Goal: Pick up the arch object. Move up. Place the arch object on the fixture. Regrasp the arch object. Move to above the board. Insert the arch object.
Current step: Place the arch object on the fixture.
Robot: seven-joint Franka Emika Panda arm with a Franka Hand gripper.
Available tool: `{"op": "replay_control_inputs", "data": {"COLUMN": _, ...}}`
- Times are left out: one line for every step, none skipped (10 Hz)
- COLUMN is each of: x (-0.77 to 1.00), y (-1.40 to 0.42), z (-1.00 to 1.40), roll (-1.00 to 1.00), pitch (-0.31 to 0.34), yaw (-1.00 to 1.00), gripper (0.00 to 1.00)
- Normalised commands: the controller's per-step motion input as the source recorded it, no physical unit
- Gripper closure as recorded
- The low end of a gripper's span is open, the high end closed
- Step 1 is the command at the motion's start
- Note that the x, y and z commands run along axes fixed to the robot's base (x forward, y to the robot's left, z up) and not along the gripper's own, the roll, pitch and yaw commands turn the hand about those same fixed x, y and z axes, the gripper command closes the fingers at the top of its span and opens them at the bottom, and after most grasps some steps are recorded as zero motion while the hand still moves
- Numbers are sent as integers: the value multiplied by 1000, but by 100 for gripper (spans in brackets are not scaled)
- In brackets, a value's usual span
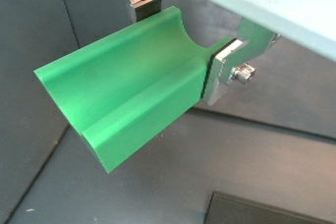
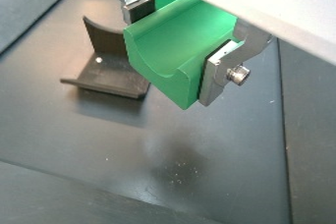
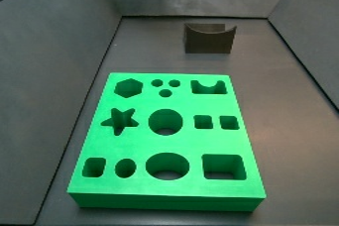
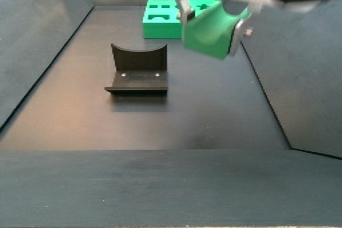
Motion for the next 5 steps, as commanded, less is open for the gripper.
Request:
{"op": "replay_control_inputs", "data": {"x": 6, "y": -2, "z": 217, "roll": 71, "pitch": 102, "yaw": 22, "gripper": 100}}
{"op": "replay_control_inputs", "data": {"x": 786, "y": -1000, "z": 100, "roll": -147, "pitch": 96, "yaw": 1000, "gripper": 100}}
{"op": "replay_control_inputs", "data": {"x": 798, "y": -1000, "z": 69, "roll": -152, "pitch": 106, "yaw": 1000, "gripper": 100}}
{"op": "replay_control_inputs", "data": {"x": 844, "y": -1000, "z": 74, "roll": -174, "pitch": 133, "yaw": 1000, "gripper": 100}}
{"op": "replay_control_inputs", "data": {"x": 919, "y": -1000, "z": 77, "roll": -203, "pitch": 170, "yaw": 1000, "gripper": 100}}
